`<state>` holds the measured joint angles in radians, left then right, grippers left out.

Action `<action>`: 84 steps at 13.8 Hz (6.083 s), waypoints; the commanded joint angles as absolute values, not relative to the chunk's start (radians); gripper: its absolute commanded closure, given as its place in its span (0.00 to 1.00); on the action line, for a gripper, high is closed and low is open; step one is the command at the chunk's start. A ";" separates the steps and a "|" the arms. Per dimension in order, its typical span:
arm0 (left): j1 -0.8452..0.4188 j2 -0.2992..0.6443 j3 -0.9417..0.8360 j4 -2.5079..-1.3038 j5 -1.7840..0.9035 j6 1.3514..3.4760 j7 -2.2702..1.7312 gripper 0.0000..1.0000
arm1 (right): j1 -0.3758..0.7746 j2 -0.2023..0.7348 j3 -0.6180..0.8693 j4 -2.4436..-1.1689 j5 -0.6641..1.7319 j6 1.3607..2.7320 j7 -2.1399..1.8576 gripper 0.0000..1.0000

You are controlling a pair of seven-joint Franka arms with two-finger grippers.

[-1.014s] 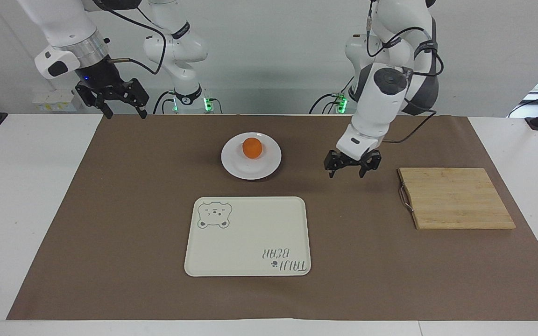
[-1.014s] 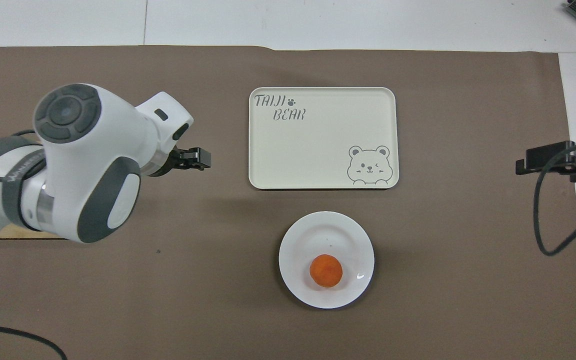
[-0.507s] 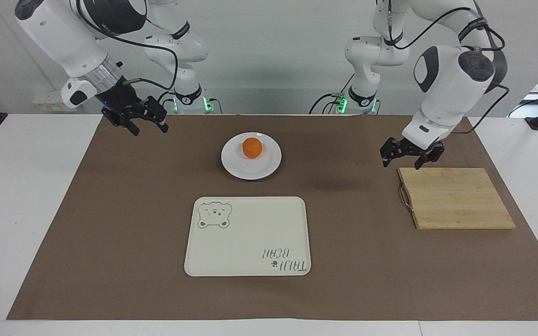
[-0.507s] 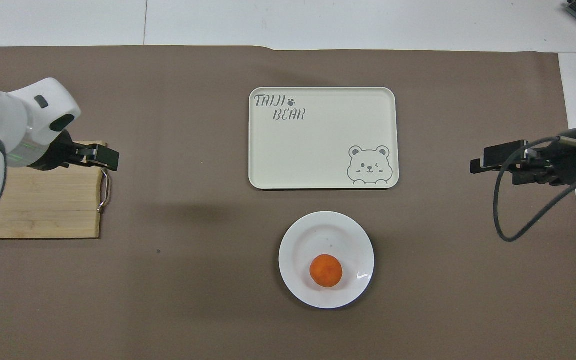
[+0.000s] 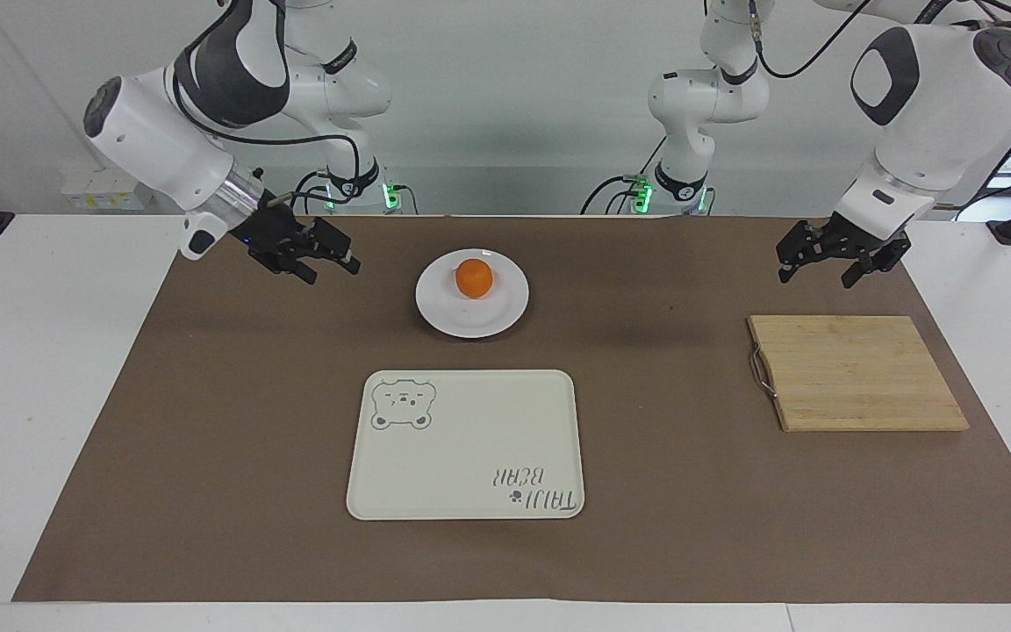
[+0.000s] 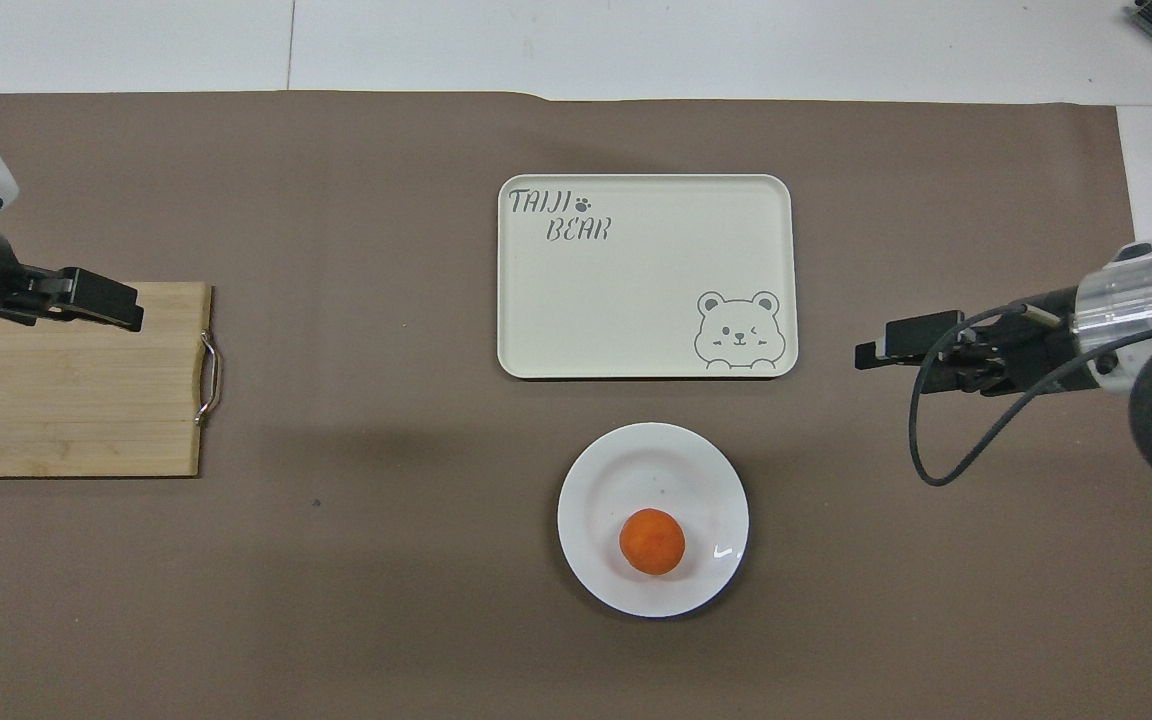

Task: Place orange and plate with both arms
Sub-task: 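Reach the right gripper to the plate rim and grasp it, then slide the plate with the right gripper onto the bear tray, then open the right gripper and draw it back from the plate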

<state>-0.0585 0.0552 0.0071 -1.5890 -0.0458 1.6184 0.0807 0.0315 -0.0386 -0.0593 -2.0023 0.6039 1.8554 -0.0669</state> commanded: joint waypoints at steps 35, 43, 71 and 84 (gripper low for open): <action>-0.055 0.017 0.021 -1.528 0.006 1.545 0.058 0.00 | 0.230 -0.078 -0.058 -2.655 1.201 2.279 -0.607 1.00; -0.055 0.017 0.021 -1.528 0.006 1.545 0.058 0.00 | 0.183 -0.043 -0.060 -2.579 1.311 2.209 -0.744 1.00; -0.055 0.017 0.021 -1.528 0.006 1.545 0.058 0.00 | 0.123 0.460 -0.067 -1.867 1.278 2.183 -0.538 1.00; -0.055 0.017 0.021 -1.528 0.006 1.545 0.058 0.00 | 0.126 0.463 -0.074 -1.867 1.209 2.267 -0.515 0.00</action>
